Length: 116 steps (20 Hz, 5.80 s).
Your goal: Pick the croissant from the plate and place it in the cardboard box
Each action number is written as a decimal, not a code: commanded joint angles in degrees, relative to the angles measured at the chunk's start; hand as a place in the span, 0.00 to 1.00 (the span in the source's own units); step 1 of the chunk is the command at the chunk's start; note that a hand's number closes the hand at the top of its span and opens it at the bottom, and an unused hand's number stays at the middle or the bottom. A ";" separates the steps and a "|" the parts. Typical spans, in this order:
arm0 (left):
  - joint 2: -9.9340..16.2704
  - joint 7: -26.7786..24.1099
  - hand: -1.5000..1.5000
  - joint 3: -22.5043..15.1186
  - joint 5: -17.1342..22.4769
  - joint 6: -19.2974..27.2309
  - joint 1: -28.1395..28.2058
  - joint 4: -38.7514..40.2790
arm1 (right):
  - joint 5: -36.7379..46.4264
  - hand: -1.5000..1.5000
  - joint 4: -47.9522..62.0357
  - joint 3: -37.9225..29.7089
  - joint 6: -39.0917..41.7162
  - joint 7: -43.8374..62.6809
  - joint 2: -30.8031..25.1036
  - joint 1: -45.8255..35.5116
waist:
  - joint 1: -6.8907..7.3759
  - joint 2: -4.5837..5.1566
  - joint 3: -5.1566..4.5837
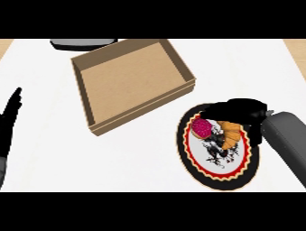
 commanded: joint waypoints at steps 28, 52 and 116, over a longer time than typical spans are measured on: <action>-0.86 1.78 0.50 4.40 -2.63 -2.28 3.67 -2.07 | 7.25 1.00 -8.99 -21.37 -30.67 70.00 19.31 2.48 | -3.47 -1.50 -0.27; -3.11 2.39 0.50 4.76 -5.43 -5.27 -2.34 -1.29 | -1.48 1.00 -14.05 -17.30 -31.32 91.27 28.37 -25.13 | 2.09 0.46 0.01; -3.24 3.88 0.50 10.36 -6.49 -8.51 3.34 -5.56 | -35.21 0.00 -14.77 -37.01 -38.09 56.94 12.86 -2.65 | -1.09 -0.51 0.02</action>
